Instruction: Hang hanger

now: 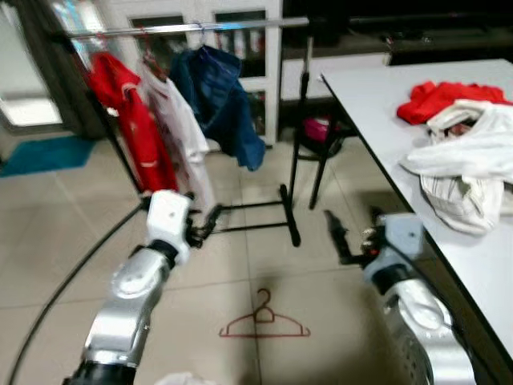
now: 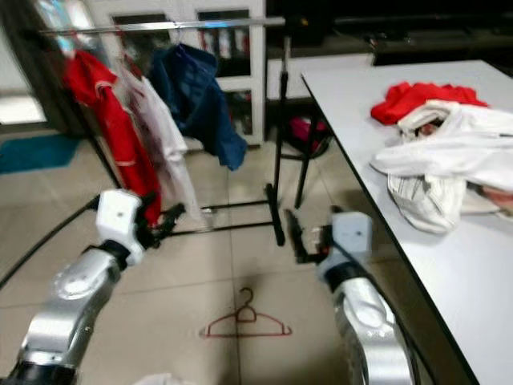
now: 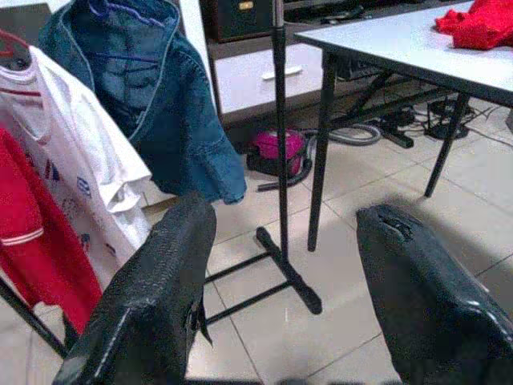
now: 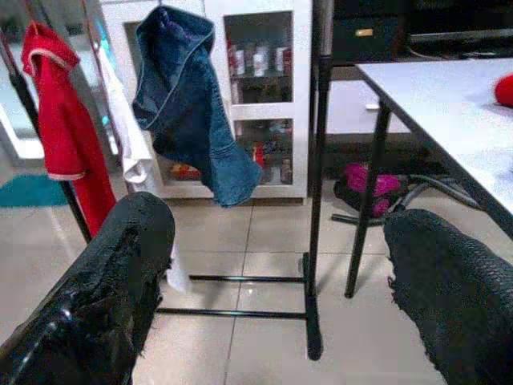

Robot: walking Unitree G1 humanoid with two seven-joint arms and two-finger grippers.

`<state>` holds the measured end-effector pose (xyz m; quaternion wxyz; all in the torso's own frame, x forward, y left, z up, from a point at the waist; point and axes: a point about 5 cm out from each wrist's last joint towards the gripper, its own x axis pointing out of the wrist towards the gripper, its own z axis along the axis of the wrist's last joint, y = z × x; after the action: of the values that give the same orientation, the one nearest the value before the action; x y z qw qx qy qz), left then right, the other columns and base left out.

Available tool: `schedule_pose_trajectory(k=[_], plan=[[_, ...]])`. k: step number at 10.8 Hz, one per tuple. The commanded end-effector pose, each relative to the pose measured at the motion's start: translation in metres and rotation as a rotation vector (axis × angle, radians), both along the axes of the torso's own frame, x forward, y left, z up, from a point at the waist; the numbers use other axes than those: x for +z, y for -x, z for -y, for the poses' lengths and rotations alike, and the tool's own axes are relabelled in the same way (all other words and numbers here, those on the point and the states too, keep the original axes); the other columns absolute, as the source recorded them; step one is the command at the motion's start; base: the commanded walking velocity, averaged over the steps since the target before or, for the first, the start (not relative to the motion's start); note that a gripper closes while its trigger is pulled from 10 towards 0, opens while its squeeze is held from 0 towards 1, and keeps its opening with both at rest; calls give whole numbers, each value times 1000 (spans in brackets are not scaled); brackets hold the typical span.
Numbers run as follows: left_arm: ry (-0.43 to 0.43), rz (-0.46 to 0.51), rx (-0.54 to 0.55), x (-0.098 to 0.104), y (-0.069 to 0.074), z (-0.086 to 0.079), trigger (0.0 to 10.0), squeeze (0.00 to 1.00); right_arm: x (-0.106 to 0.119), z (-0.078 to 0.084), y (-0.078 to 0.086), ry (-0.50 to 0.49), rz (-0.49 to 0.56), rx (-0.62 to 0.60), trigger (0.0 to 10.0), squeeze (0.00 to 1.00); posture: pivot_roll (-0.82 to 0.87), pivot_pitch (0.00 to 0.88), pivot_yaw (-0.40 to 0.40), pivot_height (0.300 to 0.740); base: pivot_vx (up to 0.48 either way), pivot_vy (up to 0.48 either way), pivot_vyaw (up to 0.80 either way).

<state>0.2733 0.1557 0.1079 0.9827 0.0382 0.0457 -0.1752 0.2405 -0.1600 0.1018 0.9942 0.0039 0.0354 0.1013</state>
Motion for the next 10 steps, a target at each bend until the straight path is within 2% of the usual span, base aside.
schedule_pose_trajectory(k=[1,3,5,10], plan=[[6,23,-17,6,-4,8,10000,0,3,4,-1,31,4,11,10000,0,-64,0,54,740,379,0,0],[3,26,-13,6,-4,6,10000,0,1,1,-3,19,-7,11,10000,0,-58,0,48,740,377,0,800],[-2,28,-3,7,-3,2,10000,0,2,-8,-3,24,6,81,10000,0,-51,0,47,740,379,0,800],[-23,22,-12,6,-3,-1,10000,0,3,-10,1,12,13,105,10000,0,-55,0,57,740,376,0,800]])
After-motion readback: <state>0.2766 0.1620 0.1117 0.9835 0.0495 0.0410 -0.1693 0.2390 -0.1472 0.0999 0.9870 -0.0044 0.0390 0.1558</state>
